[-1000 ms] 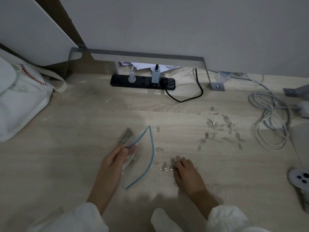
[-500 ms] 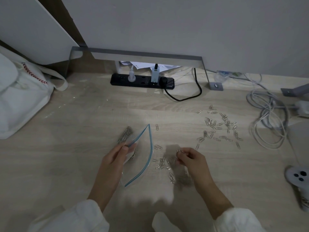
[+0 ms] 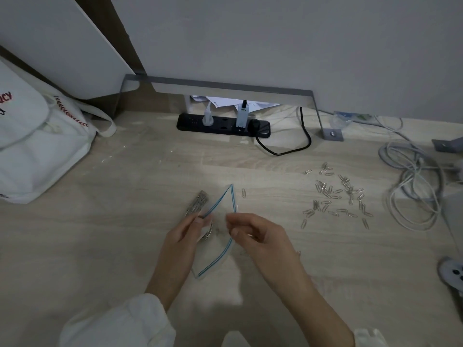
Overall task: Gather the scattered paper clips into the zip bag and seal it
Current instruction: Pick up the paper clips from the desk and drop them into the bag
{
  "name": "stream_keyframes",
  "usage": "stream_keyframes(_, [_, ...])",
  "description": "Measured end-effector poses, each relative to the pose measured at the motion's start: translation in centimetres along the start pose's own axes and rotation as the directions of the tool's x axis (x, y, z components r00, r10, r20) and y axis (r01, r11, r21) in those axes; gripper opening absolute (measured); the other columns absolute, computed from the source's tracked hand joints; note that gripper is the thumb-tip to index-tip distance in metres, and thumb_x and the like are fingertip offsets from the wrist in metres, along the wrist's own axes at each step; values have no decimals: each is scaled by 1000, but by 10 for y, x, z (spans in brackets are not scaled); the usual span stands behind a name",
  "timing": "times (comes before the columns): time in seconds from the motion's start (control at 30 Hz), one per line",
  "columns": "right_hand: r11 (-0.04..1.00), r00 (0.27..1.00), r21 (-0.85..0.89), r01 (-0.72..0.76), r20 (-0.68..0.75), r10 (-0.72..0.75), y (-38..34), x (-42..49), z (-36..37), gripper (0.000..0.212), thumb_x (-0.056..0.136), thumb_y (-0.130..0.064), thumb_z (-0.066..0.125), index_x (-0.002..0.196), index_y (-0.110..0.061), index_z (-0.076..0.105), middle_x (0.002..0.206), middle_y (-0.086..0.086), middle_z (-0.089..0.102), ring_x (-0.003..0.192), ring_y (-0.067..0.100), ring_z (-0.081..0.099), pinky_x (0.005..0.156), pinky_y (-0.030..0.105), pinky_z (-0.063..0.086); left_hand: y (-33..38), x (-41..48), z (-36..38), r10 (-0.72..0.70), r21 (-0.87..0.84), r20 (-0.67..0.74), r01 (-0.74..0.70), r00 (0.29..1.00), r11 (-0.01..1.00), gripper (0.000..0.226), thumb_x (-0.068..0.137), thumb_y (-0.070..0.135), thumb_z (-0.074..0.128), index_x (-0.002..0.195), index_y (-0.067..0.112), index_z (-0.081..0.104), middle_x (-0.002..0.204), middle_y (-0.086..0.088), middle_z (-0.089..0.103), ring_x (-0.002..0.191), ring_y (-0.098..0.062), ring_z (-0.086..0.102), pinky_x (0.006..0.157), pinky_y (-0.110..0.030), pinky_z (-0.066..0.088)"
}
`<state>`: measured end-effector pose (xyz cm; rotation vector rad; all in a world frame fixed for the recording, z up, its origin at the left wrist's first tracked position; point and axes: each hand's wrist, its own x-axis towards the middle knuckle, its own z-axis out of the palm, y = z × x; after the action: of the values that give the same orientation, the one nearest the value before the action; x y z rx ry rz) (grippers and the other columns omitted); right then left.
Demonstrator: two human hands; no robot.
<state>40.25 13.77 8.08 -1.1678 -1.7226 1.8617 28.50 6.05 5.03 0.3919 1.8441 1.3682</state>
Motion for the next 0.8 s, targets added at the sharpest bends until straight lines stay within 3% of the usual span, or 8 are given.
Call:
stream_keyframes(0.1, [1000,1000,-11,-5,-15,5,2,-3,-6,24,86,-5,58,94,-24,69,92,-5,71,85,-3,65,76,8,46,0,1,-1,-6,-15,9,6,1000,1000,25,95,14,45,95,25,67,98,12,70,94,6,63,102,-32,43])
stream_keyframes(0.23, [999,978,-11,-45,-206,42,19,9,-35,20,86,-3,54,88,-17,68,92,1,70,88,17,65,80,29,52,-1,2,-4,-35,-17,18,35,999,999,25,95,17,43,98,24,67,103,9,71,104,-3,61,104,-35,40])
stream_keyframes(0.3, [985,949,-111,-129,-302,90,44,17,-57,17,86,-4,55,87,-16,65,91,0,67,87,22,64,80,35,51,-2,3,-4,-47,-20,27,48,999,999,25,96,17,43,103,21,67,105,8,70,106,-4,60,104,-35,40])
stream_keyframes(0.4, [904,893,-270,-331,-399,207,95,19,-87,12,85,-8,59,96,-13,59,100,11,62,86,25,59,71,30,48,-1,6,-3,-51,-32,29,52,998,998,27,96,15,43,111,10,65,106,3,70,108,-6,60,104,-33,41])
stream_keyframes(0.57, [705,799,-410,-578,-462,386,141,-4,-98,49,82,-24,64,125,-13,44,122,14,44,99,29,50,81,33,42,1,10,0,-38,-34,37,39,999,999,26,96,13,41,103,15,66,106,-1,70,106,-7,60,100,-30,43])
stream_keyframes(0.7, [720,854,-481,-501,-410,320,146,-13,-79,71,66,-23,79,123,-9,40,109,4,31,108,33,50,92,36,44,2,12,2,-39,-43,45,41,998,998,26,96,13,41,99,17,66,105,2,69,106,-8,60,98,-29,43])
stream_keyframes(0.8, [699,887,-553,-453,-358,292,147,-11,-62,63,66,-20,77,117,-10,42,104,0,29,100,33,57,85,35,46,2,13,3,-34,-40,52,36,998,999,26,96,12,40,103,13,66,104,3,69,105,-6,60,97,-27,44])
